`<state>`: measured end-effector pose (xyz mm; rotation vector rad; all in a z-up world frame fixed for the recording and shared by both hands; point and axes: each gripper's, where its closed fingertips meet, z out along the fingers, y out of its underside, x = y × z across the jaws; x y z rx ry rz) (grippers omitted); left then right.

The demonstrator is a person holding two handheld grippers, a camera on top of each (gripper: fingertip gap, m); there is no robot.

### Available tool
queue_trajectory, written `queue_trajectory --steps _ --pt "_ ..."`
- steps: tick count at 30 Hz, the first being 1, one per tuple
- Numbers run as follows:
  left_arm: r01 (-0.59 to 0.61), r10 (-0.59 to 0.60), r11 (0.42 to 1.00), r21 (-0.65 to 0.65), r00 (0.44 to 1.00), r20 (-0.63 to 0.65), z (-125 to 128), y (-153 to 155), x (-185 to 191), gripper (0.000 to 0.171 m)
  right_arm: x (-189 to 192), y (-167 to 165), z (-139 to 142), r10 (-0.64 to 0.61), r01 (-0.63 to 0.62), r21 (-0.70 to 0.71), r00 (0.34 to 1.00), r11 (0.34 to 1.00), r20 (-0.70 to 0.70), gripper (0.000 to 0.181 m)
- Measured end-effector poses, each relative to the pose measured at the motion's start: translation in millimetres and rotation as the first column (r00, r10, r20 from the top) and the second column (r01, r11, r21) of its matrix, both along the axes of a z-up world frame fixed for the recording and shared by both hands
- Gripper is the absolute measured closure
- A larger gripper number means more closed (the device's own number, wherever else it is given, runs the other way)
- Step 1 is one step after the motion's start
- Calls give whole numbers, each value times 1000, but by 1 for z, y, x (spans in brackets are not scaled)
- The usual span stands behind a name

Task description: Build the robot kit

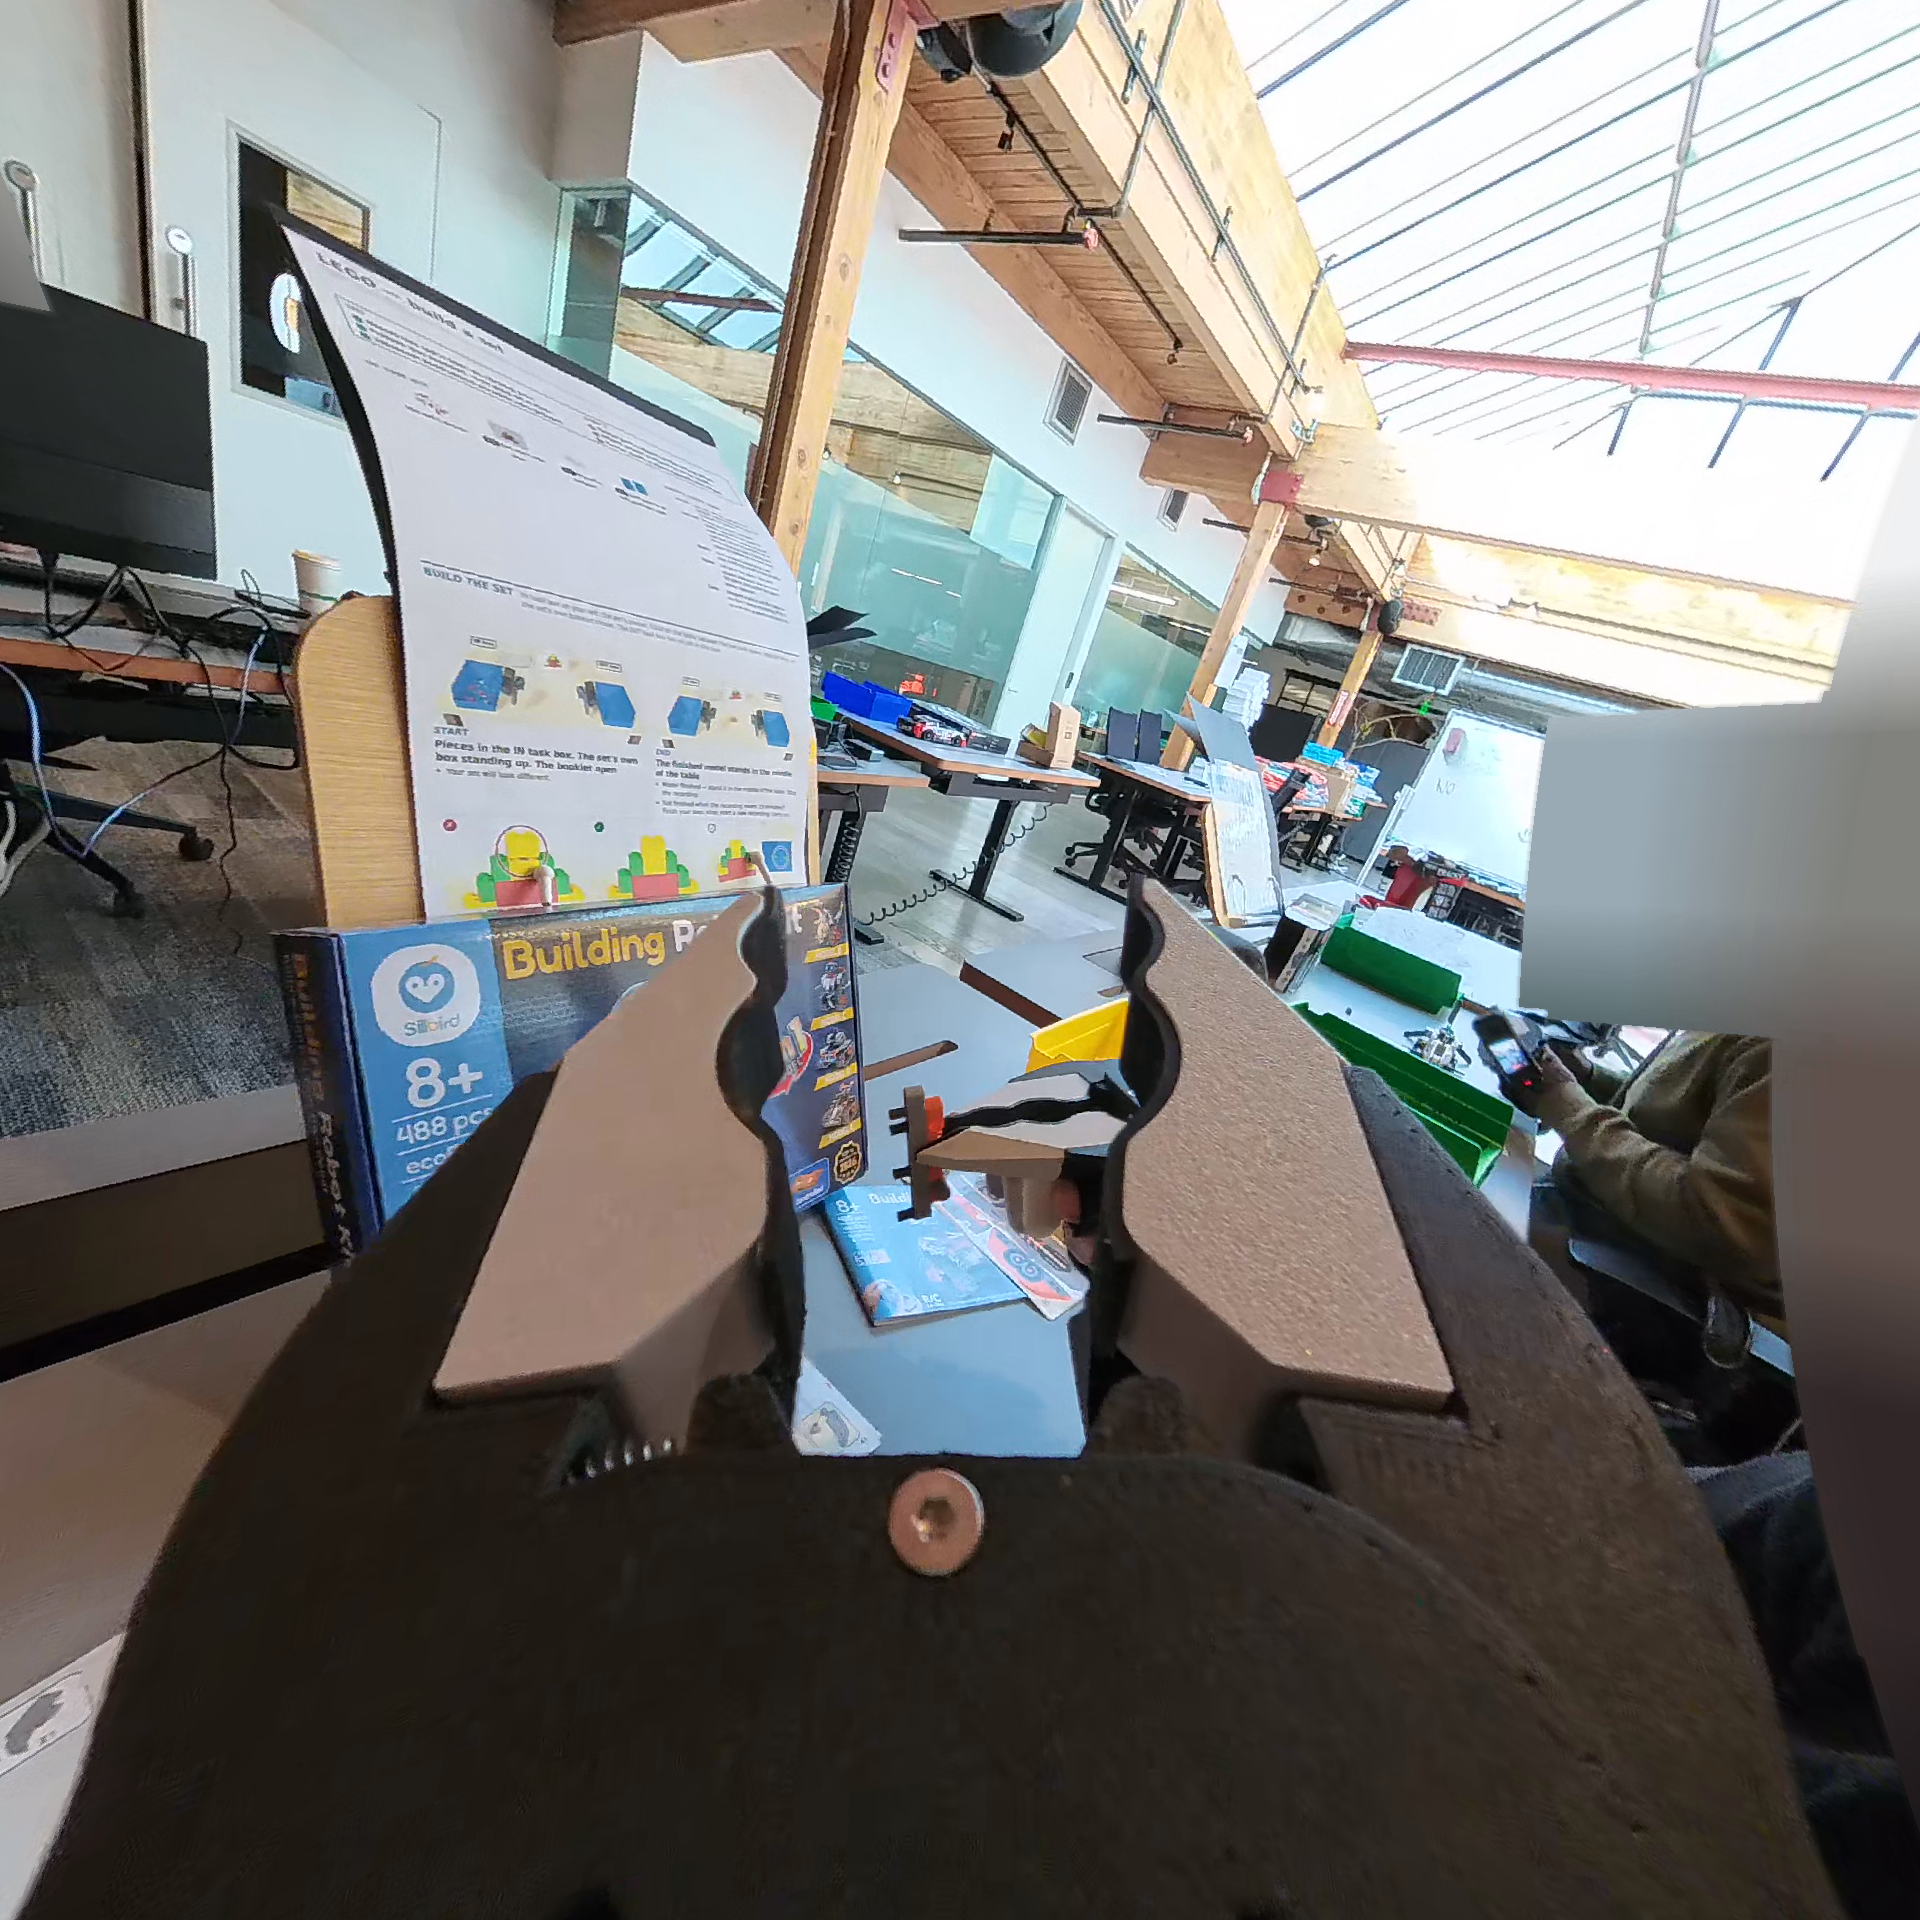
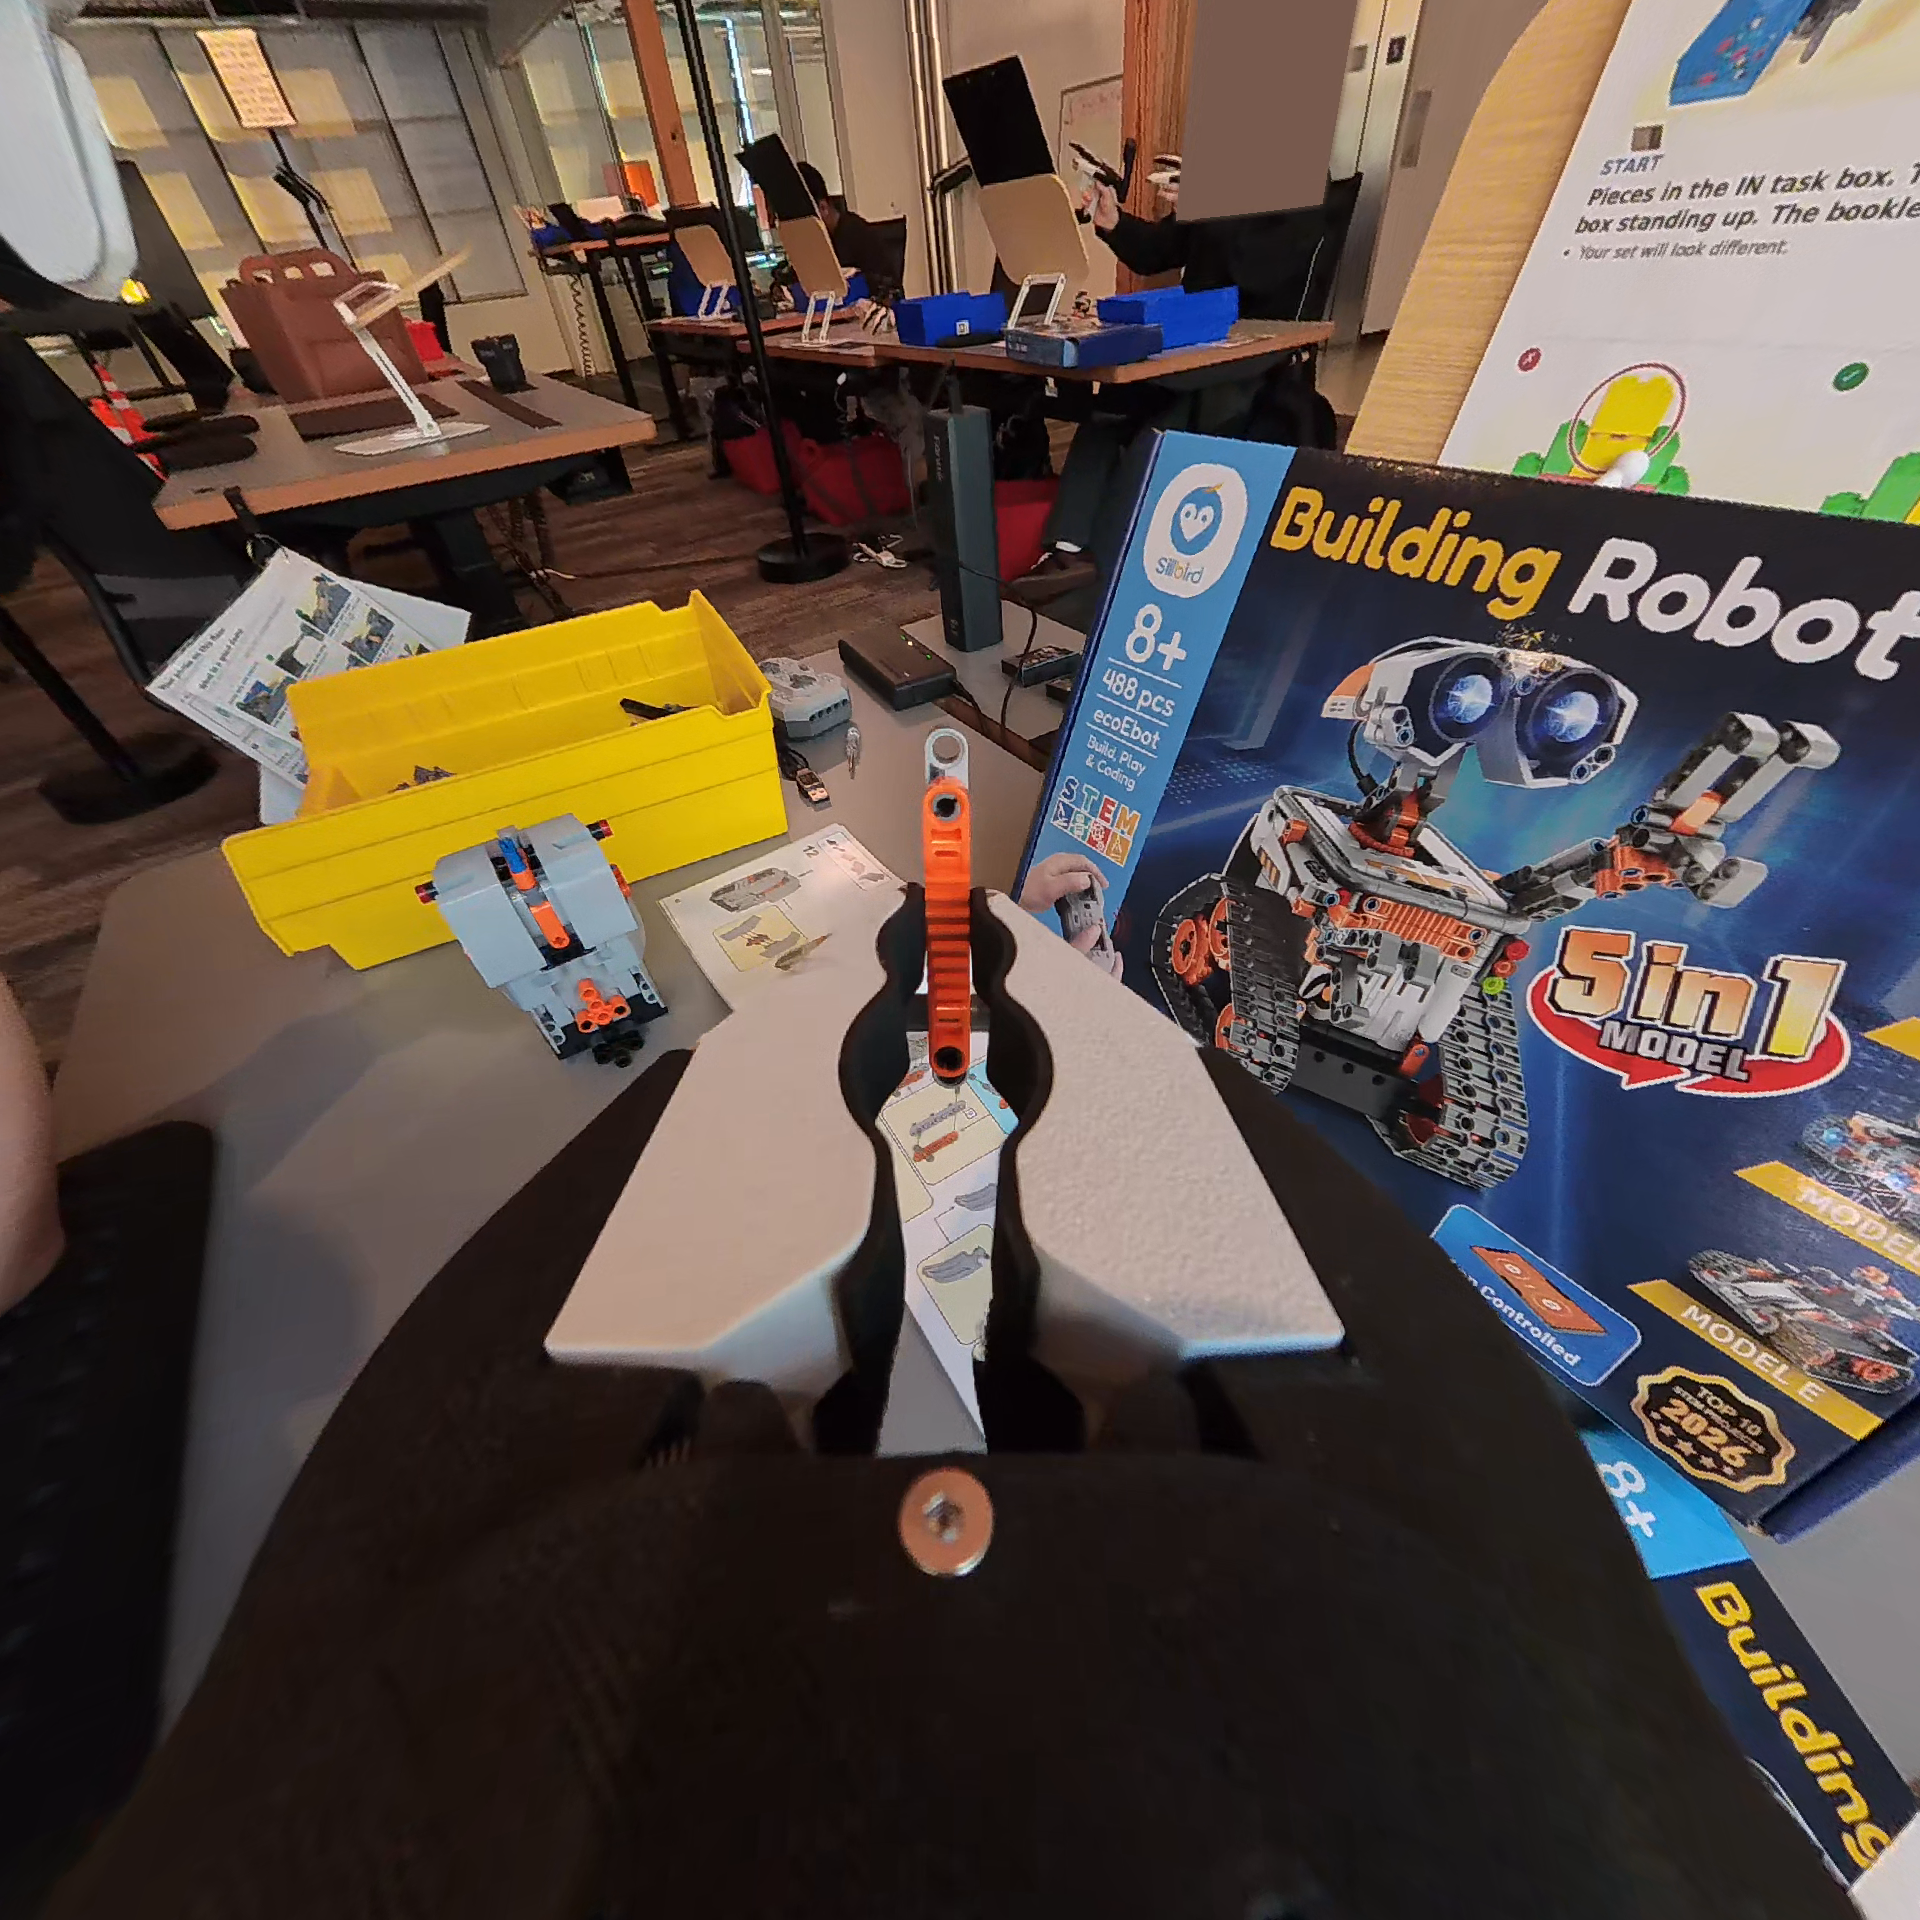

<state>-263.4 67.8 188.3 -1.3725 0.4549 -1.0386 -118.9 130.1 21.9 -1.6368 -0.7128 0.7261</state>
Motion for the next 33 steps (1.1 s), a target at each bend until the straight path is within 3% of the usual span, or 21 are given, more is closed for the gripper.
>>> queue_trajectory --steps 16,24,29,33 --pt "-103 104 994 30 994 -37 0 7 1 108 9 -12 29 9 -7 24 996 1000 -85 176" --pt "-40 41 999 2 999 -36 -5 6 5 108 19 -14 38 -22 25 44 996 999 -88 176" --pt "-208 207 978 11 970 -128 -18 32 -15 113 26 -10 49 -37 43 21 971 999 -235 176" --pt "-167 155 985 -48 970 -185 -33 34 -9 112 20 -10 42 -4 -10 -47 957 999 -291 176"
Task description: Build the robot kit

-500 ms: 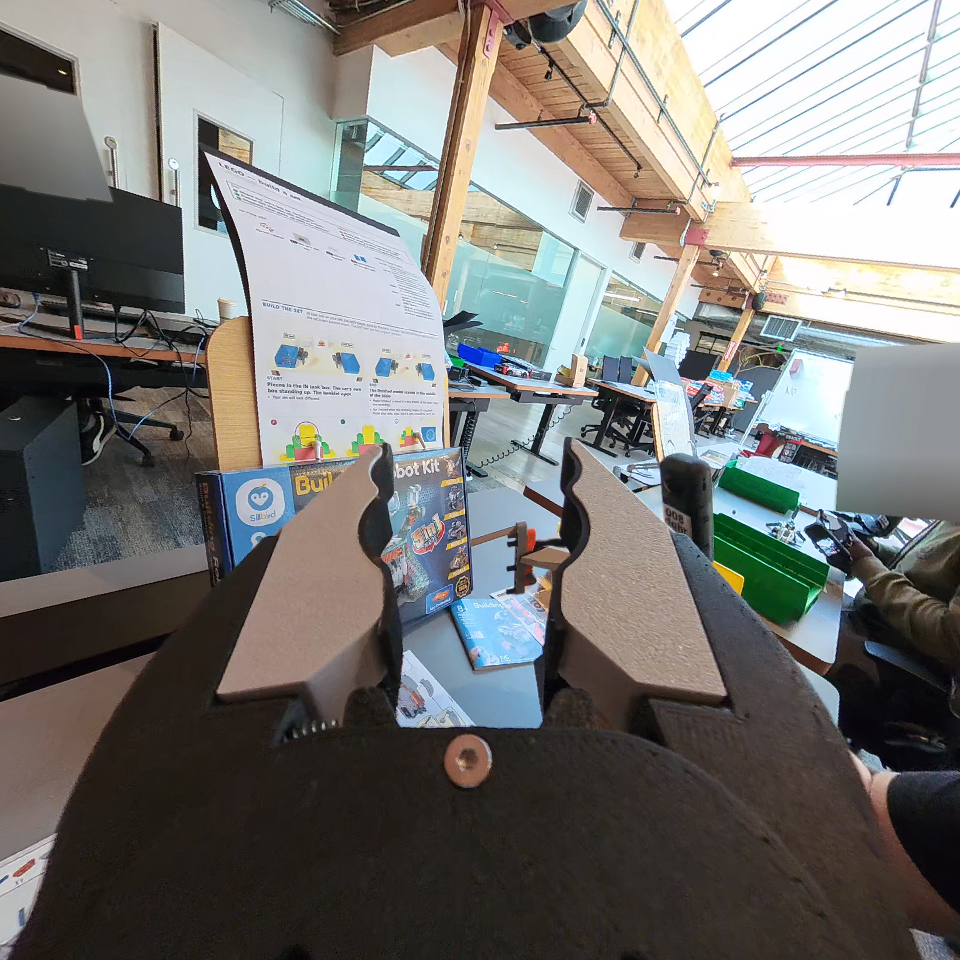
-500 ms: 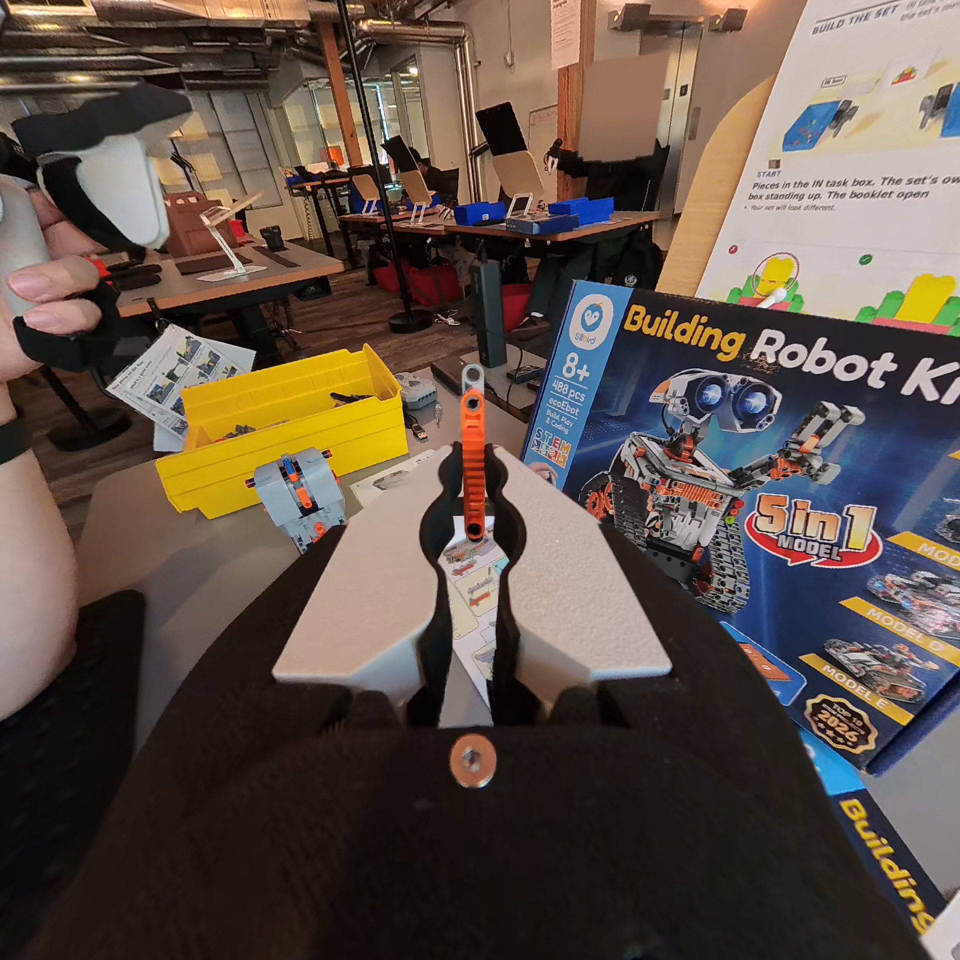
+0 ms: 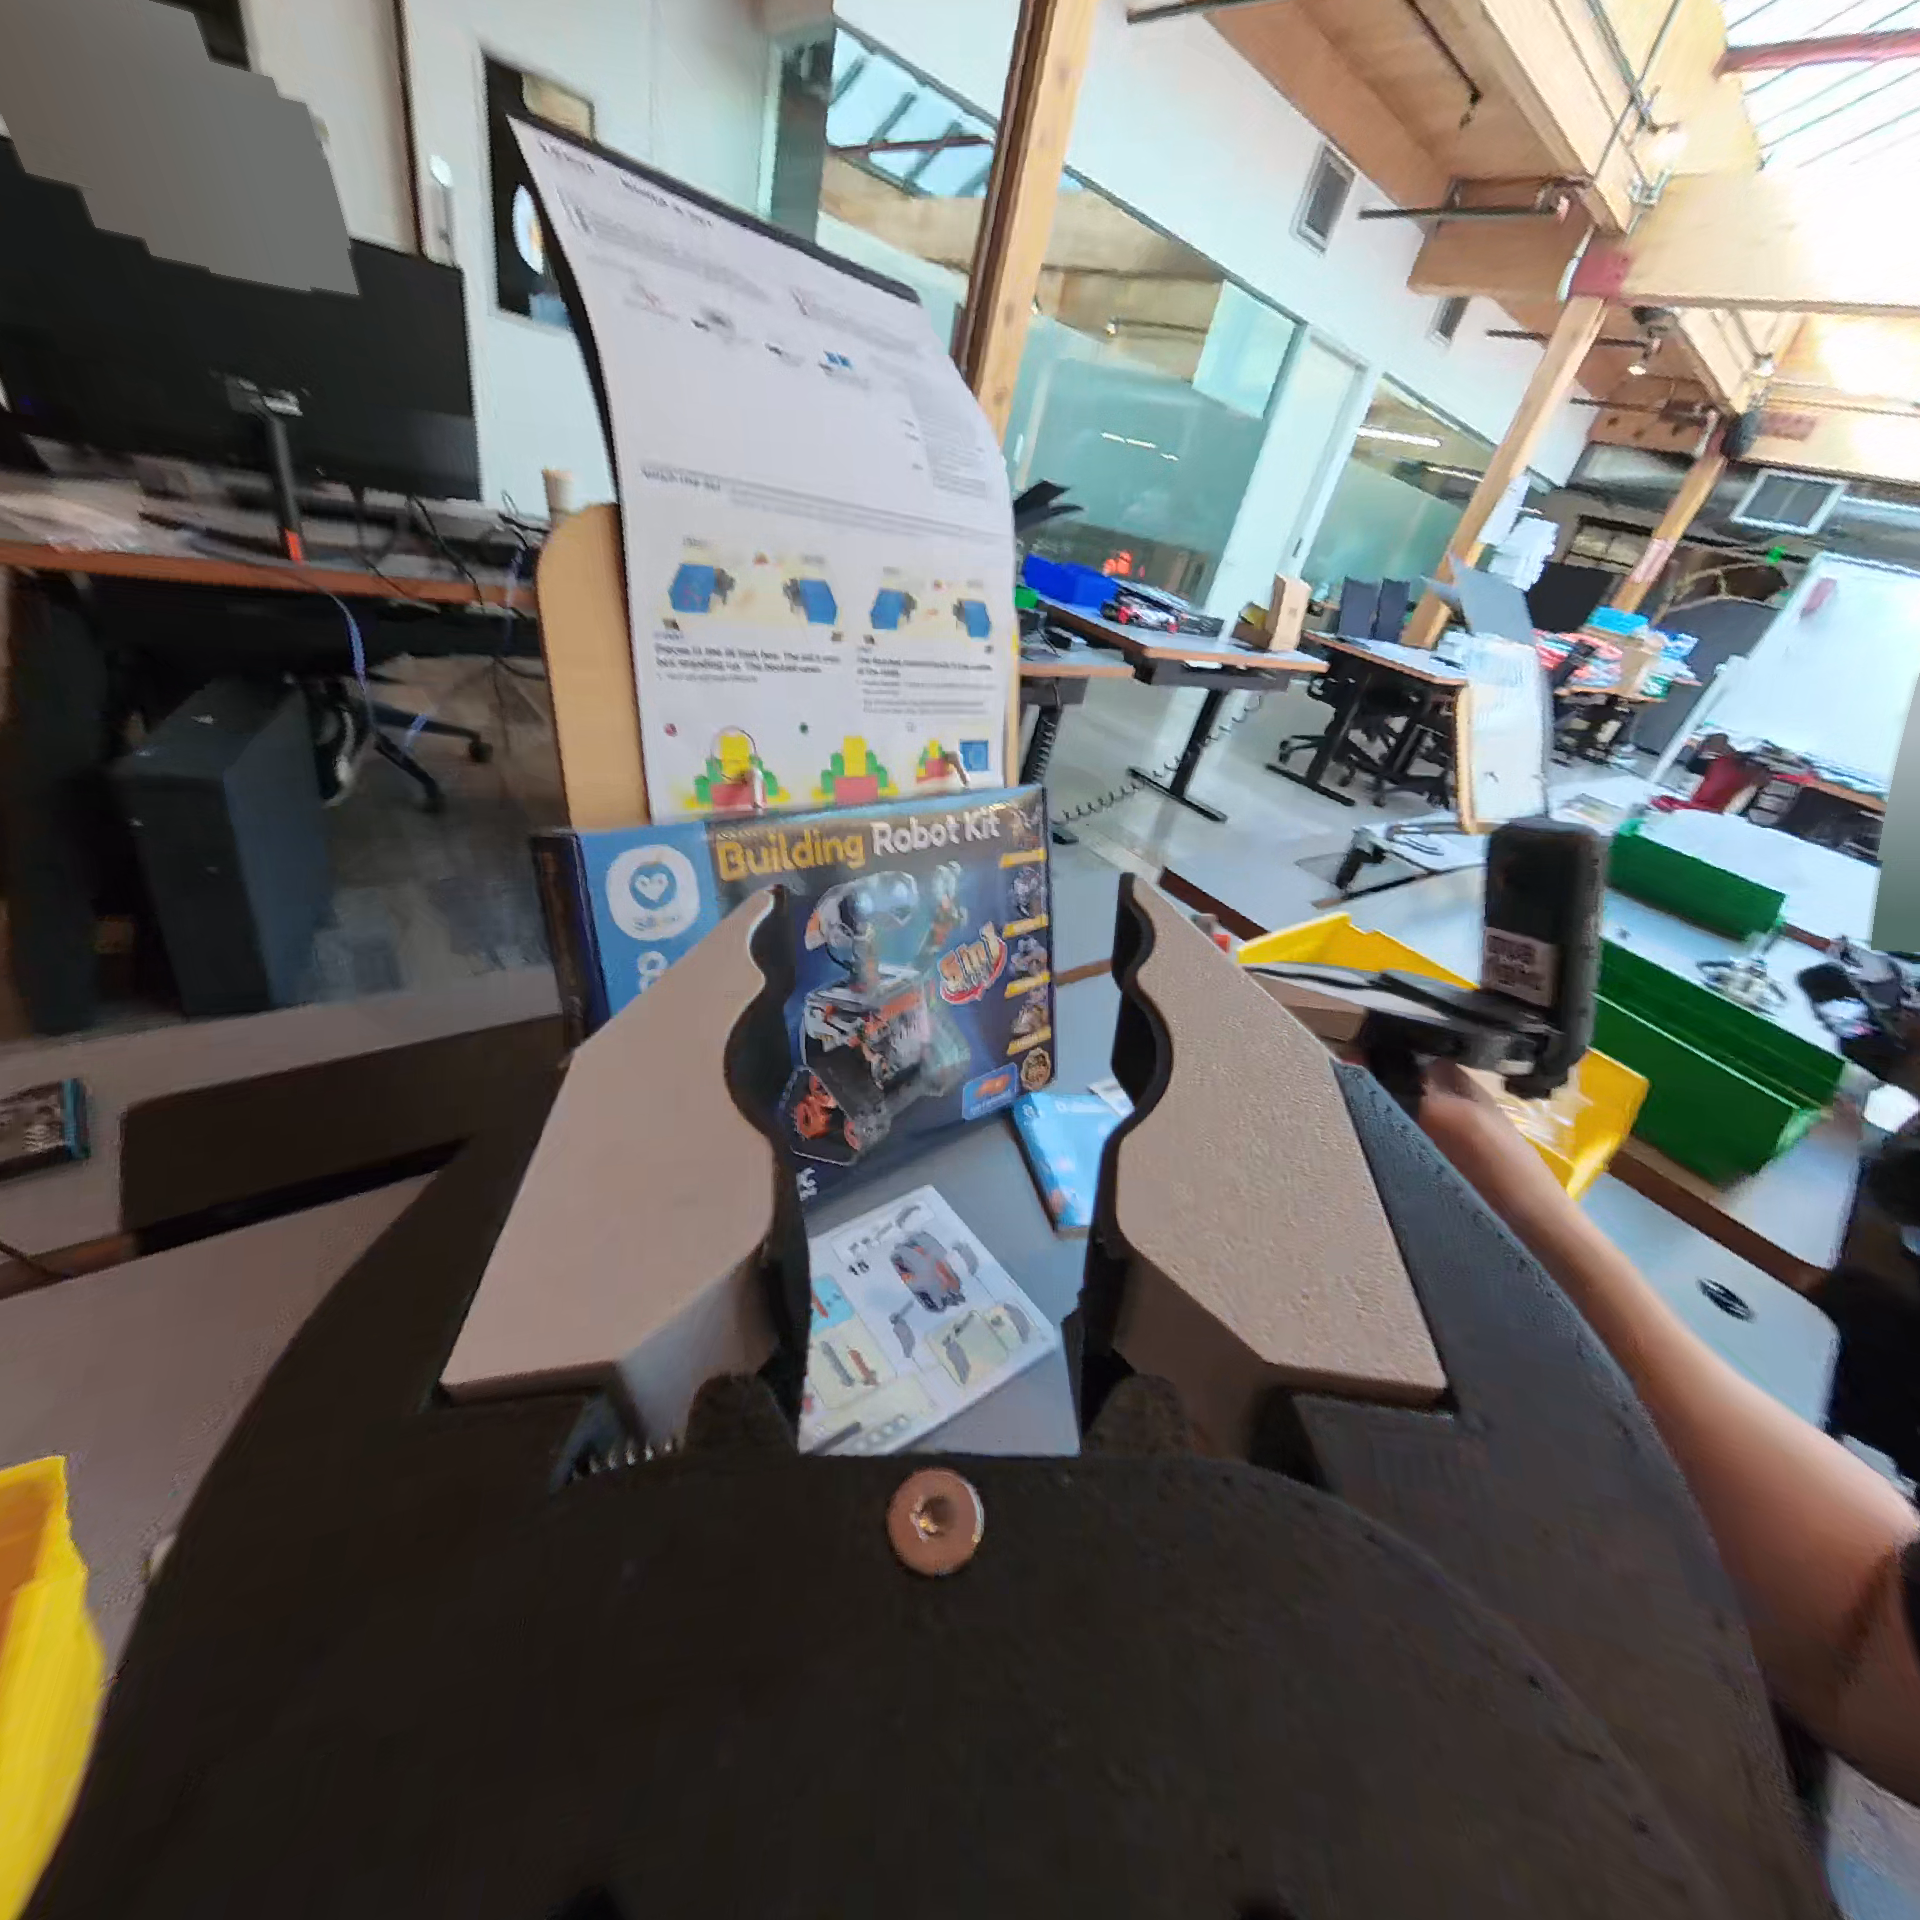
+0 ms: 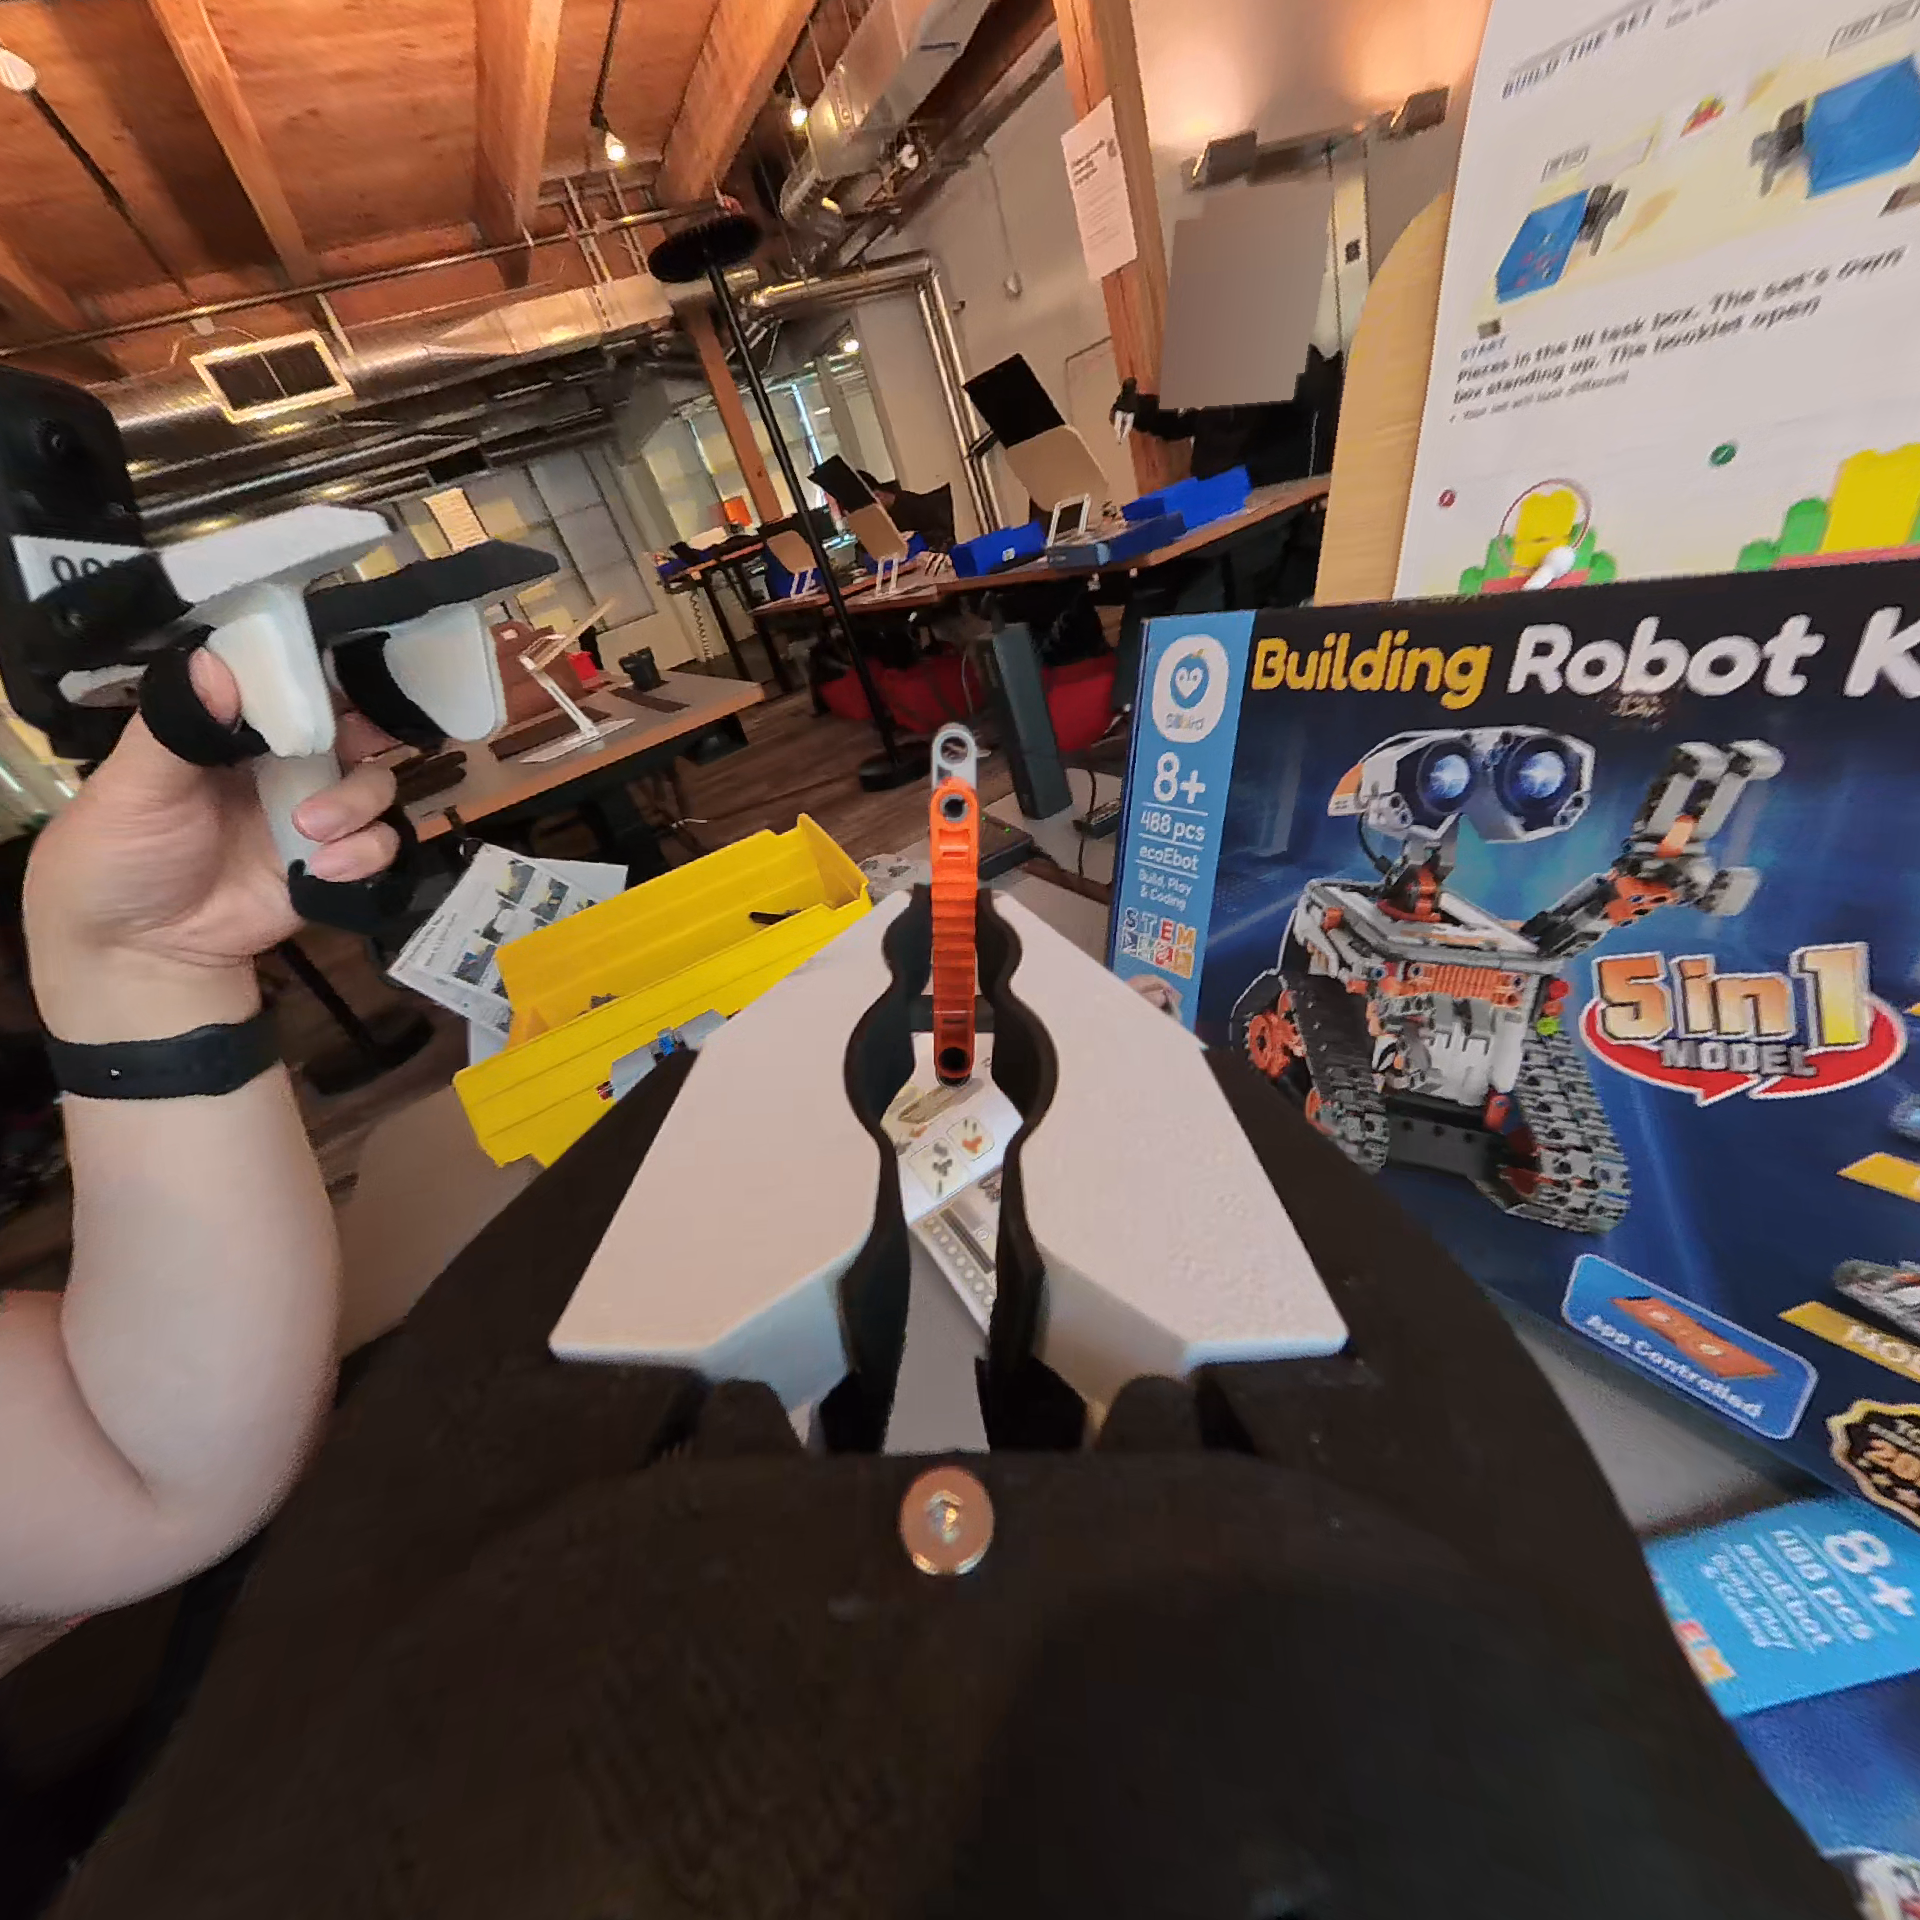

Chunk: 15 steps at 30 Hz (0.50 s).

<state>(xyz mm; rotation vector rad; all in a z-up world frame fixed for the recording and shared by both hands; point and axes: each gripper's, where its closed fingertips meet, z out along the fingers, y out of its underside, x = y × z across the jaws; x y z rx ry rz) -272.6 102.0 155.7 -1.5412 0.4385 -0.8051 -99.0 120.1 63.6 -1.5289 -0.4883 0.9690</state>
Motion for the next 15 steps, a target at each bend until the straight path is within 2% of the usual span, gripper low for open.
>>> queue_trajectory --steps 3,15 --pt "53 -52 999 -13 998 24 1 -5 6 113 -4 2 -6 15 -15 -14 1000 1000 -4 176" --pt "18 -18 1000 0 1000 -22 -1 -4 5 115 -13 -1 -12 34 -34 11 998 999 57 176"
